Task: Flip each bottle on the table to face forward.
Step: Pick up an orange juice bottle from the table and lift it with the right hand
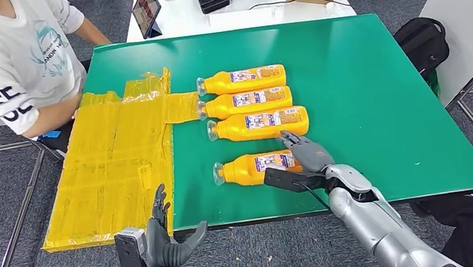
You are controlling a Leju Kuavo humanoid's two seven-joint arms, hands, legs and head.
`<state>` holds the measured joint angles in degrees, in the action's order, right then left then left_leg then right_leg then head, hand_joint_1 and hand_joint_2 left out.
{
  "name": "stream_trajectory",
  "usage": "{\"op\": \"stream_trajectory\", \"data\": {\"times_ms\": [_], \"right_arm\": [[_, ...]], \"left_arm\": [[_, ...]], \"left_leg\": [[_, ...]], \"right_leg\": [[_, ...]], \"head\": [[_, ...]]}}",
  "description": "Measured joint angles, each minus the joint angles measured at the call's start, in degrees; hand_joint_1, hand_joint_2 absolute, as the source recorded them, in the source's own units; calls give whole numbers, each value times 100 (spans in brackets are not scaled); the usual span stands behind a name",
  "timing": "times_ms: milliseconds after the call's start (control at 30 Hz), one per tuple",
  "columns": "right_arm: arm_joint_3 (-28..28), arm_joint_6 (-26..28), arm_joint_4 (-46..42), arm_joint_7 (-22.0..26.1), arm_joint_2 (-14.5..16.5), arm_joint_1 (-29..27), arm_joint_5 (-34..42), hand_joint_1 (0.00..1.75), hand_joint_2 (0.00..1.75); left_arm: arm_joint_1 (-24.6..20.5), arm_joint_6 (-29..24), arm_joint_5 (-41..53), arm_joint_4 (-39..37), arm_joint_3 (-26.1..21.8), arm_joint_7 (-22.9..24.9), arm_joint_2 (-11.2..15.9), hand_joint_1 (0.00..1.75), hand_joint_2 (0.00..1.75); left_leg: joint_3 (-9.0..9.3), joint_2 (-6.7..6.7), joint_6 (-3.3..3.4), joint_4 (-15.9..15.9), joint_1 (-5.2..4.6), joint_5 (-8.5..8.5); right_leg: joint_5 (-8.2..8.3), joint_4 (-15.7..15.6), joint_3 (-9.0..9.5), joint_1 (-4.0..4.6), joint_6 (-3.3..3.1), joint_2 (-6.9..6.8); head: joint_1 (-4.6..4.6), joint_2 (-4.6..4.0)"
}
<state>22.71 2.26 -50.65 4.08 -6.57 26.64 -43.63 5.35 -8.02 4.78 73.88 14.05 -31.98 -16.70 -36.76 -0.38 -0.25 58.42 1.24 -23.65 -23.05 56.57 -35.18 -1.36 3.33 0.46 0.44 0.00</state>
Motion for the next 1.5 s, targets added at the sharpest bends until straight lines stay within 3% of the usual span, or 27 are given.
{"op": "stream_trajectory", "data": {"times_ms": [67,200,233,600,1267,1367,1500], "right_arm": [[31,-27,51,-13,-36,36,2,4,175],[107,-229,192,-47,-95,141,68,170,175],[127,-290,237,-40,-113,176,115,175,175],[303,-569,637,52,-244,479,432,175,175],[420,-547,796,154,-274,571,665,175,175],[397,-233,772,427,-249,485,967,175,175],[41,865,132,1199,4,-152,1480,175,175]], "left_arm": [[-1,-8,1,-18,-3,1,0,0,175],[-9,-47,9,-35,-16,-8,0,0,175],[-15,-55,10,-38,-19,-9,0,0,175],[-80,-114,-1,-149,-49,-24,0,0,175],[-129,-127,-27,-245,-56,-43,0,0,175],[-139,-133,-72,-263,-54,-64,0,0,175],[-128,-149,-125,-264,-22,-150,0,0,175]], "left_leg": [[0,0,0,0,0,0],[5,0,0,0,0,0],[6,0,0,0,0,0],[20,-3,0,0,0,1],[25,-2,0,1,0,0],[25,-2,0,0,1,0],[16,-6,0,0,2,0]], "right_leg": [[0,0,0,0,0,0],[0,0,2,0,0,0],[0,0,3,0,0,0],[0,-1,18,0,0,0],[0,-1,22,0,0,0],[0,-1,23,1,0,0],[0,2,17,3,0,0]], "head": [[0,0],[0,0],[0,0],[0,0],[0,0],[1,0],[1,0]]}}
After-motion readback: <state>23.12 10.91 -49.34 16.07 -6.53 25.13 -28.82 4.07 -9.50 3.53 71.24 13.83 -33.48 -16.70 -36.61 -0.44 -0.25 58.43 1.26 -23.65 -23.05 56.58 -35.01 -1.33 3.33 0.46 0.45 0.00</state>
